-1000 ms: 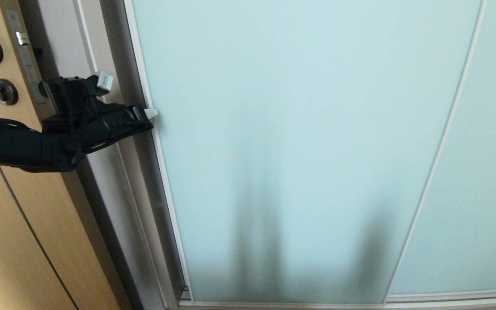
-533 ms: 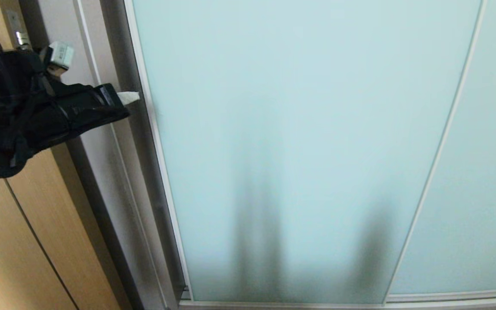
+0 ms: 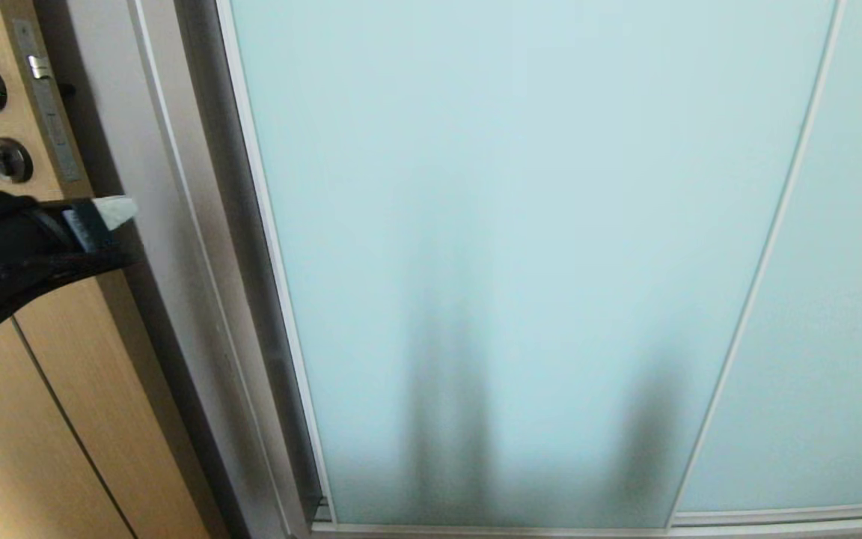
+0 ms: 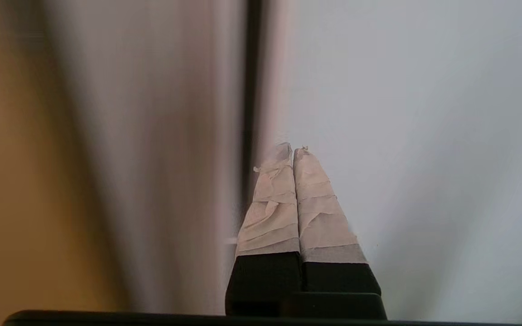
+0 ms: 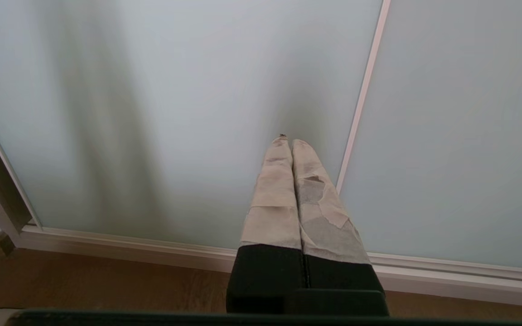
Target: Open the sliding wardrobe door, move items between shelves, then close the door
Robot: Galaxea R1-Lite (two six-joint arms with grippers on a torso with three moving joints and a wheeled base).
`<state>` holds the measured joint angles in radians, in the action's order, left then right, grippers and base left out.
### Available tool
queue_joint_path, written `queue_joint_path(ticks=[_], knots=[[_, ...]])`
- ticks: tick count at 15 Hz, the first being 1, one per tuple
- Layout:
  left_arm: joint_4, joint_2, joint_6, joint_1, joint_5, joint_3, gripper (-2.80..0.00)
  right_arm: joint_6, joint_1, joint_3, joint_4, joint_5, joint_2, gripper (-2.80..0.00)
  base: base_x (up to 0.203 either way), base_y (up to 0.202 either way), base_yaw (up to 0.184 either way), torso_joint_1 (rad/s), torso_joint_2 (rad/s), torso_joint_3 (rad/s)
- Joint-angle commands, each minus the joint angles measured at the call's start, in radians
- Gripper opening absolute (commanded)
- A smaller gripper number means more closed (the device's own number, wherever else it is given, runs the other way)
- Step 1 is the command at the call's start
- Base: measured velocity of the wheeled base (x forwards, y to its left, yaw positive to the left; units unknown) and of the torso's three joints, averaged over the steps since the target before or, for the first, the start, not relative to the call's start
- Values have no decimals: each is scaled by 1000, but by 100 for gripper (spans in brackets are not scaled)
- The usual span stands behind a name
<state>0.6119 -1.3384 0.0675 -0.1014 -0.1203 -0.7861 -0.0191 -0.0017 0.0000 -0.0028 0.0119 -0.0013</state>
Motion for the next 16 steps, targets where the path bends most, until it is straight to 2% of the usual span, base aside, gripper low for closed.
queue_joint_path(ticks=[1,4,6,7,9,10,11,13,16], knots=[[1,204,-20,-30,94,116,-280,-1,0,0,0,0,0,-280,0,0,0,0,0,0],[-23,457,-27,-41,135,288,-280,-1,0,0,0,0,0,-280,0,0,0,0,0,0],[-124,645,-25,-43,132,359,-280,-1,0,0,0,0,0,-280,0,0,0,0,0,0],[-216,739,-24,-44,116,378,-280,-1,0,0,0,0,0,-280,0,0,0,0,0,0],[-534,890,-22,-45,50,383,-280,-1,0,0,0,0,0,-280,0,0,0,0,0,0],[-659,923,-18,-45,18,366,-280,-1,0,0,0,0,0,-280,0,0,0,0,0,0],[-702,950,-9,-46,1,352,-280,-1,0,0,0,0,0,-280,0,0,0,0,0,0],[-713,1026,-13,-46,-5,388,-280,-1,0,0,0,0,0,-280,0,0,0,0,0,0],[-710,1054,-54,-41,-13,449,-280,-1,0,0,0,0,0,-280,0,0,0,0,0,0]])
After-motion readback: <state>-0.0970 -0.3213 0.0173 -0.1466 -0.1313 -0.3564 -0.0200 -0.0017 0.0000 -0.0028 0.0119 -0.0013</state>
